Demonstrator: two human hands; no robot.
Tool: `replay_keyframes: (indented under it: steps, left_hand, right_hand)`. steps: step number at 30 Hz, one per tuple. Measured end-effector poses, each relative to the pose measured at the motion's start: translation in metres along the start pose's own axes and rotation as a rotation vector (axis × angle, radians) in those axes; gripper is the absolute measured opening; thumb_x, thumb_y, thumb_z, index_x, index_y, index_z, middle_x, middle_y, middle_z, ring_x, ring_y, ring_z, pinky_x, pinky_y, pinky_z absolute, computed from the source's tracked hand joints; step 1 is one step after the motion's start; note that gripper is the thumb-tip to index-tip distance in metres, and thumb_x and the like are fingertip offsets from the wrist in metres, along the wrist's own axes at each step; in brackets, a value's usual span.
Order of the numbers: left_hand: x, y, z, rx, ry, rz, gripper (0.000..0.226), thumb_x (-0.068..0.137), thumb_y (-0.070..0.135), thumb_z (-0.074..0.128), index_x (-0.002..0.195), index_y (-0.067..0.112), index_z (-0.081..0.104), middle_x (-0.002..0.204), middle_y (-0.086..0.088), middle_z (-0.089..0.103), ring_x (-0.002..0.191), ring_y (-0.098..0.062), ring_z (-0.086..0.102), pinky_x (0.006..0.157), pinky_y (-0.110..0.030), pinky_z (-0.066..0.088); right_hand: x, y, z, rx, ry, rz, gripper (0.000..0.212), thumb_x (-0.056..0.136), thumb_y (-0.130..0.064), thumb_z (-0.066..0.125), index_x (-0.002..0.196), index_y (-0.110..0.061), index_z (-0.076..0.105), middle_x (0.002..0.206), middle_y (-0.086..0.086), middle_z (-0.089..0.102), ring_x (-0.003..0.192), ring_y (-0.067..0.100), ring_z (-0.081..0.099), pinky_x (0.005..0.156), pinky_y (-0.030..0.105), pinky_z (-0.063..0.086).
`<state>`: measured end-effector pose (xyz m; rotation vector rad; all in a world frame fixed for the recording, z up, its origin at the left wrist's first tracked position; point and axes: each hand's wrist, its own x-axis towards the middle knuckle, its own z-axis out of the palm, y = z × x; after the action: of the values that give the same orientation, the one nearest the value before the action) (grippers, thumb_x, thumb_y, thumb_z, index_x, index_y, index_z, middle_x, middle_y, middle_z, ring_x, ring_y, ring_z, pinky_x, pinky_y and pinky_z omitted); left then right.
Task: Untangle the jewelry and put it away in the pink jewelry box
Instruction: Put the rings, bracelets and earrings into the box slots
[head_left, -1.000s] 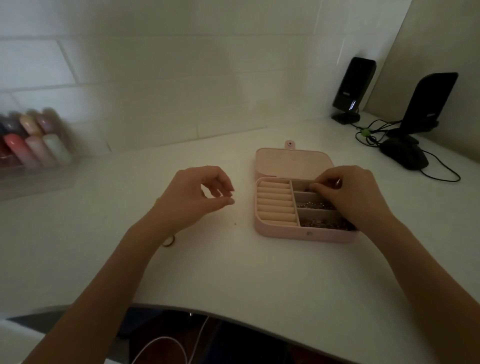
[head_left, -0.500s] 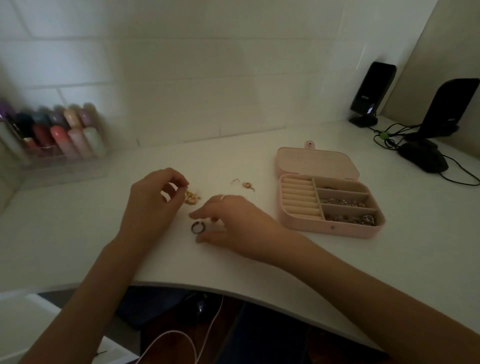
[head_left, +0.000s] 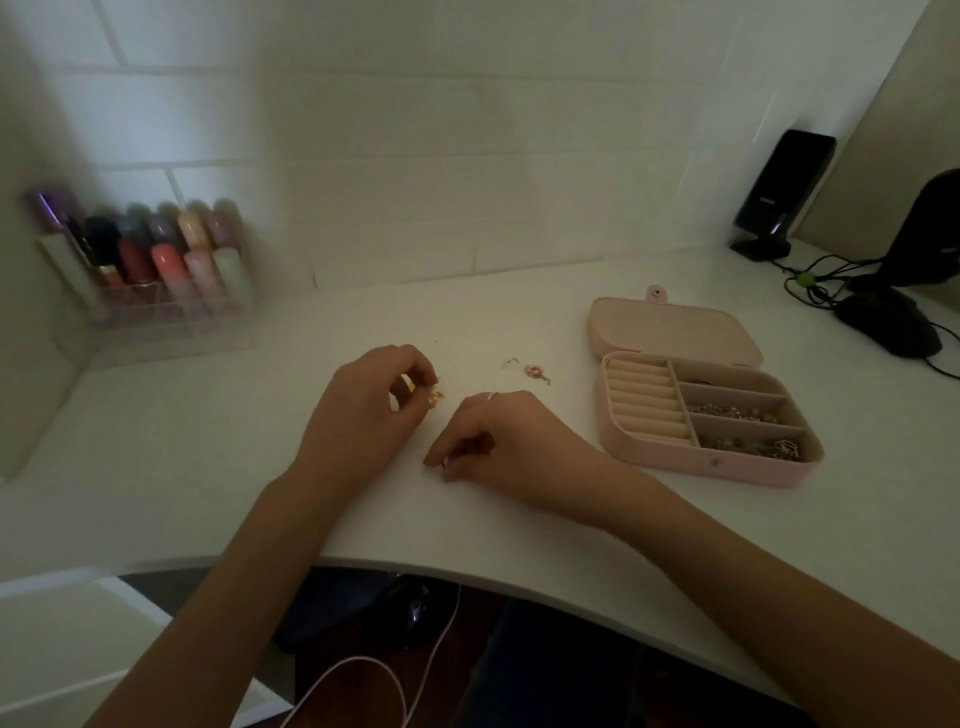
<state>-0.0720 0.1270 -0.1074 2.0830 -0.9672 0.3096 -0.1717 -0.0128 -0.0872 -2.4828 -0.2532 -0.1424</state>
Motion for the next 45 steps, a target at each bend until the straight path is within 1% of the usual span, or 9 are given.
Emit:
replay_keyframes:
  steps: [6, 10, 15, 19, 27, 32, 35, 40, 45]
  left_hand:
    - [0.006, 0.013, 0.005, -0.015, 0.011, -0.009, 0.016, 0.079, 0.004, 0.065, 0.080, 0.019, 0.061, 0.079, 0.007, 0.062, 0.068, -0.007, 0.056, 0.061, -0.019, 0.044]
    - [0.024, 0.057, 0.034, -0.022, -0.076, 0.164, 0.011, 0.081, 0.008, 0.062, 0.085, 0.018, 0.060, 0.082, 0.010, 0.061, 0.071, -0.005, 0.056, 0.065, -0.024, 0.047]
    - [0.060, 0.098, 0.087, 0.042, -0.264, 0.339, 0.014, 0.086, 0.019, 0.058, 0.099, 0.020, 0.058, 0.096, 0.007, 0.059, 0.089, -0.012, 0.054, 0.078, -0.031, 0.045]
    - [0.083, 0.101, 0.105, 0.094, -0.185, 0.334, 0.010, 0.085, 0.013, 0.058, 0.095, 0.015, 0.061, 0.090, 0.003, 0.061, 0.088, -0.016, 0.054, 0.079, -0.032, 0.043]
    - [0.081, 0.072, 0.102, 0.080, -0.169, 0.234, 0.011, 0.083, 0.004, 0.060, 0.088, 0.013, 0.064, 0.083, 0.003, 0.064, 0.078, -0.012, 0.055, 0.075, -0.025, 0.044]
    - [0.098, 0.059, 0.071, -0.063, -0.130, 0.087, 0.016, 0.083, 0.005, 0.062, 0.087, 0.020, 0.066, 0.081, 0.016, 0.062, 0.072, 0.010, 0.057, 0.070, -0.002, 0.040]
    - [0.104, 0.042, 0.053, -0.082, -0.259, -0.035, 0.027, 0.085, 0.005, 0.060, 0.086, 0.032, 0.064, 0.089, 0.020, 0.063, 0.077, 0.012, 0.060, 0.073, -0.003, 0.044]
    - [0.098, 0.029, 0.046, -0.035, -0.327, -0.018, 0.023, 0.084, 0.003, 0.061, 0.093, 0.023, 0.067, 0.091, 0.010, 0.068, 0.086, 0.001, 0.063, 0.080, -0.013, 0.048]
    - [0.100, 0.018, 0.039, 0.003, -0.432, -0.005, 0.014, 0.077, 0.019, 0.074, 0.088, 0.025, 0.069, 0.079, 0.011, 0.065, 0.073, -0.004, 0.060, 0.067, -0.013, 0.046]
  right_hand:
    - [-0.032, 0.027, -0.080, 0.090, 0.390, 0.142, 0.023, 0.072, -0.011, 0.078, 0.092, -0.022, 0.073, 0.080, -0.003, 0.071, 0.075, 0.012, 0.065, 0.075, 0.022, 0.050]
    - [-0.071, 0.072, -0.133, -0.140, 0.527, 0.349, 0.019, 0.074, -0.016, 0.076, 0.078, -0.033, 0.069, 0.077, -0.018, 0.067, 0.070, -0.005, 0.060, 0.065, 0.004, 0.042]
    - [-0.109, 0.115, -0.140, -0.110, 0.611, 0.476, 0.016, 0.074, -0.010, 0.076, 0.083, -0.021, 0.069, 0.075, -0.013, 0.067, 0.071, -0.001, 0.060, 0.060, 0.002, 0.038]
    - [-0.116, 0.130, -0.137, -0.269, 0.500, 0.458, 0.007, 0.077, -0.015, 0.074, 0.080, -0.022, 0.073, 0.075, -0.014, 0.064, 0.071, -0.002, 0.053, 0.065, 0.003, 0.035]
    - [-0.116, 0.131, -0.138, -0.568, 0.315, 0.408, 0.022, 0.090, -0.033, 0.056, 0.096, -0.020, 0.073, 0.099, -0.004, 0.059, 0.093, 0.014, 0.045, 0.079, 0.032, 0.037]
    - [-0.106, 0.120, -0.140, -0.396, 0.438, 0.394, 0.029, 0.087, -0.038, 0.049, 0.093, -0.020, 0.072, 0.092, -0.008, 0.053, 0.082, 0.002, 0.043, 0.069, 0.014, 0.032]
    - [-0.083, 0.098, -0.138, -0.307, 0.488, 0.299, 0.018, 0.085, -0.035, 0.058, 0.091, -0.023, 0.070, 0.094, -0.011, 0.051, 0.081, -0.005, 0.042, 0.071, 0.007, 0.032]
    - [-0.019, 0.061, -0.102, -0.398, 0.126, 0.213, 0.031, 0.083, -0.044, 0.064, 0.110, -0.029, 0.062, 0.121, -0.008, 0.051, 0.107, 0.010, 0.047, 0.095, 0.030, 0.039]
    - [0.032, 0.056, -0.076, -0.442, -0.019, 0.262, 0.031, 0.089, -0.035, 0.060, 0.114, -0.017, 0.060, 0.120, 0.002, 0.053, 0.110, 0.018, 0.050, 0.091, 0.032, 0.043]
